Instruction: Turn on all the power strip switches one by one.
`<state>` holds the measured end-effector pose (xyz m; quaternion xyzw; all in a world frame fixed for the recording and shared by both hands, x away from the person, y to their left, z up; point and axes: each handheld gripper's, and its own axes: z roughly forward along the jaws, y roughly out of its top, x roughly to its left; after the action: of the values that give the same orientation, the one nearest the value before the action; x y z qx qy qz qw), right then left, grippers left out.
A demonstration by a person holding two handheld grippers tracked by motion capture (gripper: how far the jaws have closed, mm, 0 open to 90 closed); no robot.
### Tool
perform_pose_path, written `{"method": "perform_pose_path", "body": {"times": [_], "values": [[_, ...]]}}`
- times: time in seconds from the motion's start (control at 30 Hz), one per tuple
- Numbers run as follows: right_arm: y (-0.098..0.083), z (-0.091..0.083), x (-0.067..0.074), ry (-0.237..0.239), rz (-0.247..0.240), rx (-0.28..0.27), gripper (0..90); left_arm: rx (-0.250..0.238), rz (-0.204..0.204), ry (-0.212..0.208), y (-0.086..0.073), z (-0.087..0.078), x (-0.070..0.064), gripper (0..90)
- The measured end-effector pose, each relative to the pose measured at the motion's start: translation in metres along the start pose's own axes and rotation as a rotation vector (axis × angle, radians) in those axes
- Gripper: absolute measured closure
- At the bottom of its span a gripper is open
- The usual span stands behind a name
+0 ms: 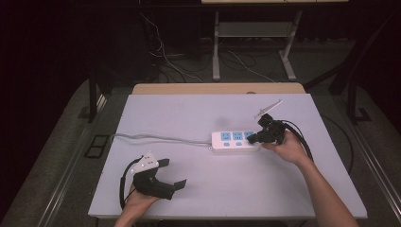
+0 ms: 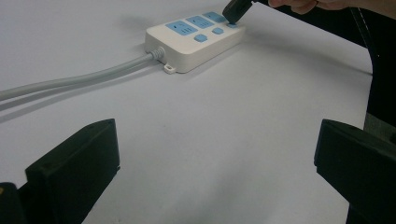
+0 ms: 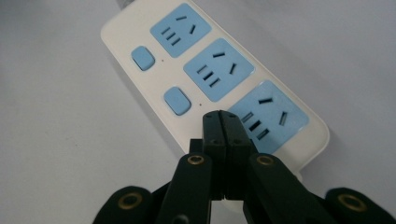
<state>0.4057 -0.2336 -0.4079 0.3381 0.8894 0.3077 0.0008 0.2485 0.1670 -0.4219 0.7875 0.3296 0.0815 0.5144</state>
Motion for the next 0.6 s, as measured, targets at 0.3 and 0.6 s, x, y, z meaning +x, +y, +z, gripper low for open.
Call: {"method": "perform_pose_path", "body": {"times": [0.3,0.6], "values": [[-0.003,-0.002,-0.002,0.004,0.007,-0.006,89.7,0.002,0.0,-0.001,0.0,0.0,0.0,0.0],[-0.014,-0.004,-0.01,0.019,0.044,-0.043,89.7,0.007,0.002,0.0,0.0,0.001,-0.001,0.0]]}}
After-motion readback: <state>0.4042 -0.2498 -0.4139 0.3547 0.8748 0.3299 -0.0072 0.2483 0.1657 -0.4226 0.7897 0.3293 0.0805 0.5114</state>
